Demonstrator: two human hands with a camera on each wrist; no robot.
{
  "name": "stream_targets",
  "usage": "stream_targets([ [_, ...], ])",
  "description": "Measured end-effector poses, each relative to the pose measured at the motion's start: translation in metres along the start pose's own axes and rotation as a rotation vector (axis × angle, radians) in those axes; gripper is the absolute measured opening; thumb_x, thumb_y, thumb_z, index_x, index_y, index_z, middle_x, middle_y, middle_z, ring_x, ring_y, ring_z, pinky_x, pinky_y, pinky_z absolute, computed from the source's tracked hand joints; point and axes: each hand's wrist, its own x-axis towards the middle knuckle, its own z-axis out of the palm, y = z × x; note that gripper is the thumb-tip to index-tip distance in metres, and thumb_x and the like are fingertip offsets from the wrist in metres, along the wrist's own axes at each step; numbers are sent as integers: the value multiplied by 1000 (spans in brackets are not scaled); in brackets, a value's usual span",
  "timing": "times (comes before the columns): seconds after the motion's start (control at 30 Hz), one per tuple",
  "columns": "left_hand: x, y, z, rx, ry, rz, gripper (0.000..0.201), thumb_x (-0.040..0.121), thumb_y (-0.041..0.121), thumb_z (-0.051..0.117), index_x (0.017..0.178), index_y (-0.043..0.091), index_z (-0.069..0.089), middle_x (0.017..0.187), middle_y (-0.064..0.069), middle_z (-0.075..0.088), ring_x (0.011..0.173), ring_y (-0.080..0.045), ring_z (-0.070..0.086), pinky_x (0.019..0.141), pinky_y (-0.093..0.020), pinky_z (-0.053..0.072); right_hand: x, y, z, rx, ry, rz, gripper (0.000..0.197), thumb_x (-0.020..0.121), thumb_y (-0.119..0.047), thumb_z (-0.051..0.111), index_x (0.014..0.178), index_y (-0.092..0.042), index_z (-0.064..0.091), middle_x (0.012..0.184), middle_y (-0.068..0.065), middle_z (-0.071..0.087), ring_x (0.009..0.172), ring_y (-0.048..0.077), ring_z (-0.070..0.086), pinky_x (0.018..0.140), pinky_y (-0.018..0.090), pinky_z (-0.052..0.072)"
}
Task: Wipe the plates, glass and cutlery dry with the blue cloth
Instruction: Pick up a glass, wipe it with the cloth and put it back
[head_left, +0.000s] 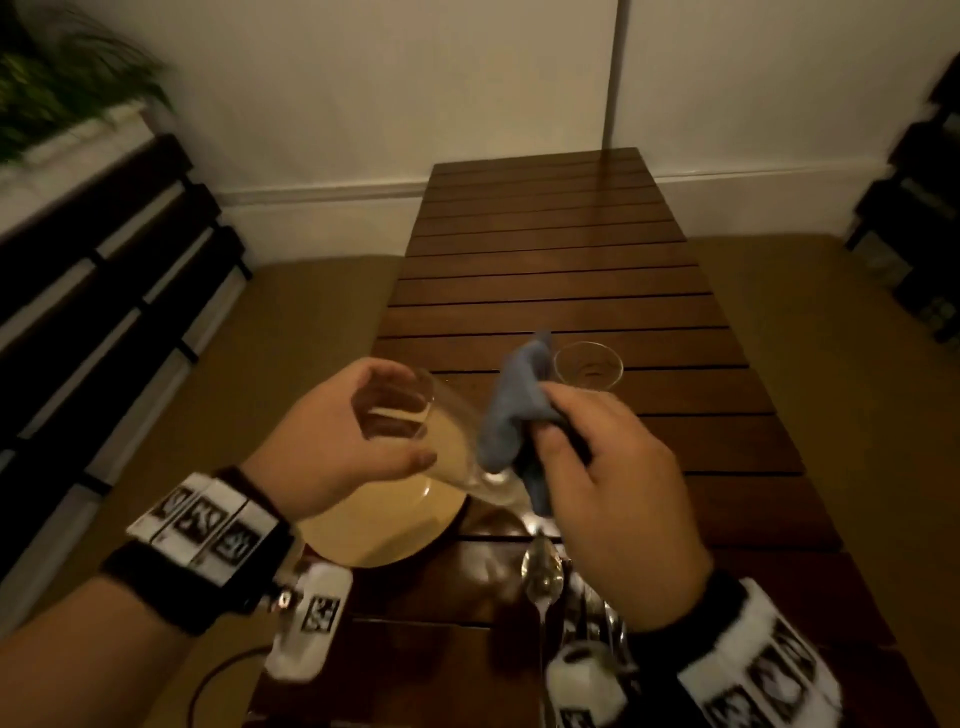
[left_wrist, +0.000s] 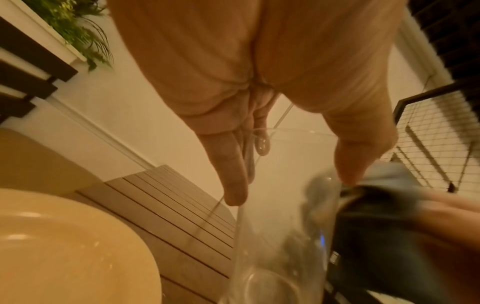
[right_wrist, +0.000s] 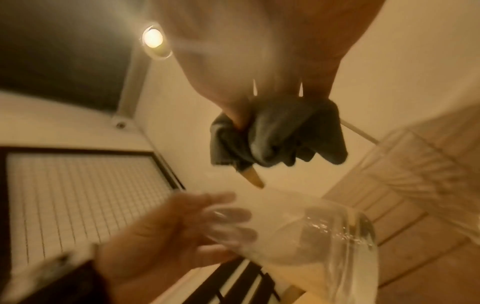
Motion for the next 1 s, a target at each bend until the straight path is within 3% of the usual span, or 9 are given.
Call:
stream_targets([
  [0.07,-26,-1,4,-111,-36,1,70,62,3,91,120,26,58,116,3,72,103,-18,72,78,-34,61,8,-5,16,7,-102,-26,29,100,-18,50,124,-28,62,116,-16,63,108,-4,56,91,20,49],
  [0.2,-50,-7,15,-268,23,48,69,63,-14,84,120,14,56,110,-2,73,98,-16,73,70,-24,59,6,-25,28,249,-303,-91,37,103,-18,46,138,-29,53,134,-11,59,127,-1,50,105,29,45],
  [0.3,-55,-15,17,-406,133,70,68,57,0,88,117,10,58,101,-2,76,87,-13,74,69,-23,58,-2,-24,28,68,-279,-299,45,99,-17,55,143,-22,49,148,-9,47,140,-3,33,115,26,32],
  [0.4,-59,-21,15,-566,206,38,76,51,17,85,121,11,57,112,-13,74,93,-30,75,72,-38,63,-9,-3,21,-87,-203,-355,44,96,-17,60,139,-18,53,146,-6,50,138,1,38,114,25,33],
  [0.57,-73,-16,21,-438,146,70,72,59,-4,89,121,10,57,113,-12,74,96,-32,75,77,-37,62,0,-1,12,44,-272,-76,29,102,-23,45,126,-31,60,112,-14,67,102,-5,59,81,14,45],
  [0.7,-81,-5,27,-407,103,91,71,56,-6,85,118,14,57,111,1,74,94,-19,75,70,-29,62,2,-16,7,166,-481,-213,37,103,-17,43,138,-25,51,128,-11,61,120,2,54,98,19,44],
  [0.77,-79,-3,26,-421,144,97,69,55,-1,86,116,18,59,106,6,76,92,-18,75,68,-24,60,-6,-10,4,141,-393,-319,39,99,-13,51,138,-18,53,136,-7,57,130,6,49,105,25,42],
  [0.9,-68,-5,32,-624,291,-15,68,51,22,88,113,16,59,107,-13,76,88,-31,75,66,-35,62,-32,16,20,-148,-16,-513,35,96,-17,58,130,-9,59,137,3,54,134,16,47,109,35,42],
  [1.0,-63,-4,43,-770,342,-118,66,63,24,81,121,7,55,108,-20,74,91,-37,75,70,-40,64,-32,19,31,-146,160,-350,35,96,-17,54,130,-7,55,137,8,53,133,14,45,111,27,39],
])
